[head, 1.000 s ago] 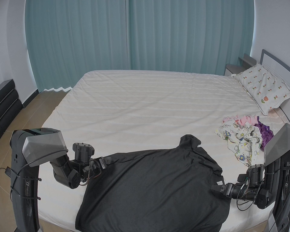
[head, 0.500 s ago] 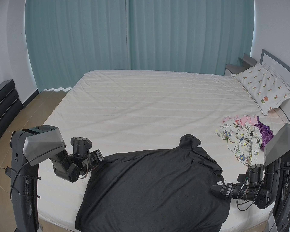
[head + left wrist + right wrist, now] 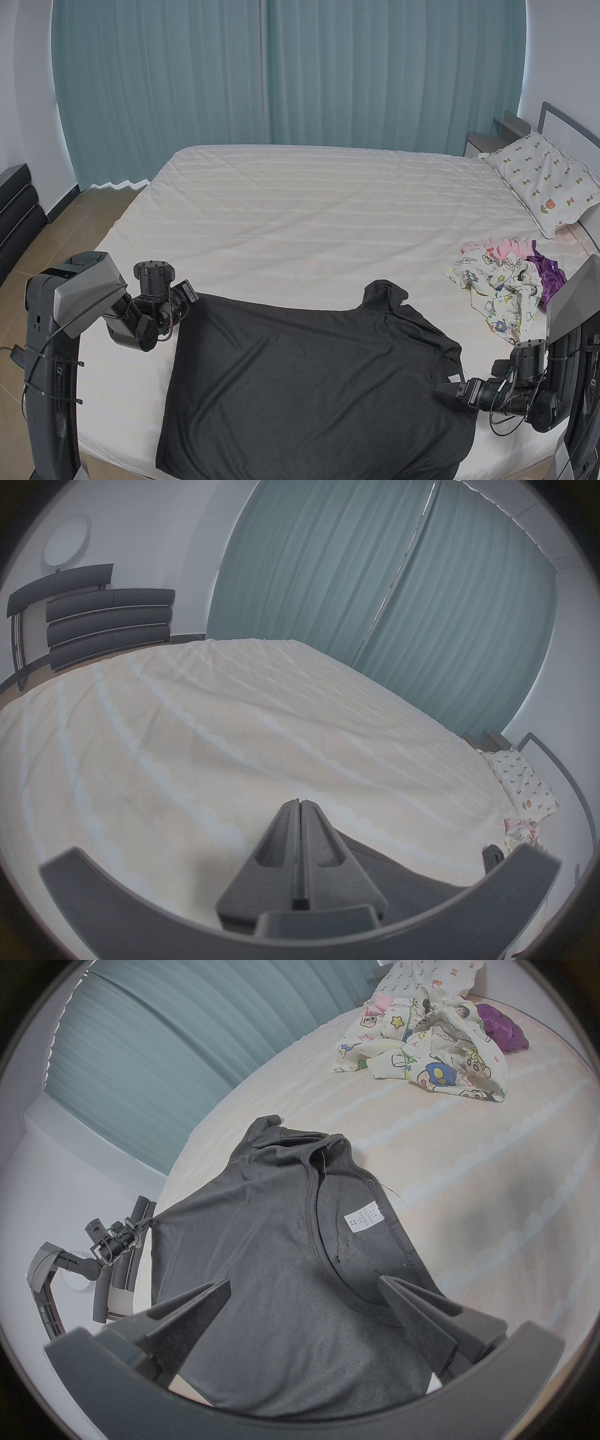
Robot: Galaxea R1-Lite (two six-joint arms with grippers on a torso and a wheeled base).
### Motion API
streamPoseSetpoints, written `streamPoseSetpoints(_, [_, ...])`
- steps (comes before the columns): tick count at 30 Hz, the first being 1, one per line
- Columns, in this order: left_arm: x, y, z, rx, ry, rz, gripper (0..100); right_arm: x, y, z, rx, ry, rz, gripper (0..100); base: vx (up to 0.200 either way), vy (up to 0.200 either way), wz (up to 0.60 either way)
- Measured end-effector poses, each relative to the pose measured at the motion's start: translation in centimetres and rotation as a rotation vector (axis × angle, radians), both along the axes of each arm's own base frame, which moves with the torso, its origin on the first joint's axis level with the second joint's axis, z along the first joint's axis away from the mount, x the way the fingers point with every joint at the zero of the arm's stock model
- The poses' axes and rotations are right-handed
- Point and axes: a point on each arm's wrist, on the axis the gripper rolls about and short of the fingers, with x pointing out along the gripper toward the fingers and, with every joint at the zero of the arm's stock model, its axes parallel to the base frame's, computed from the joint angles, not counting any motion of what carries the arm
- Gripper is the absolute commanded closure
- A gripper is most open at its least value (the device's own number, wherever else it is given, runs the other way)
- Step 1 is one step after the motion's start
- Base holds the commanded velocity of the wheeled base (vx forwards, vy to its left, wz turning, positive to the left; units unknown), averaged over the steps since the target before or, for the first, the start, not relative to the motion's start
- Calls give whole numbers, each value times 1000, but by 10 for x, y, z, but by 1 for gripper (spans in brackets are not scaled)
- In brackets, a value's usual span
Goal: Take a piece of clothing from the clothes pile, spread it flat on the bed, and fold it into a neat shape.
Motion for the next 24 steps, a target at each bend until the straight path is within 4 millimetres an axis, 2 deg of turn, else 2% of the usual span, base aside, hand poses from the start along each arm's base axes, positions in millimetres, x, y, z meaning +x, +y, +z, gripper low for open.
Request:
streamPoseSetpoints(8, [22,1,-13,-1,0,10,100,1,-1,4,4,-17,-5,0,0,0,0])
streamPoseSetpoints(9, [24,1,-15,-1,2,10,0,1,-1,6,6,-25,-6,0,0,0,0])
streamPoseSetpoints(17, [27,2,-23,-6,13,15,0,20,2,23,45,-148,-25,0,0,0,0])
streamPoseSetpoints(24, [23,8,-10,-75,0,57,0,75,11,39,52,-339,-57,0,0,0,0])
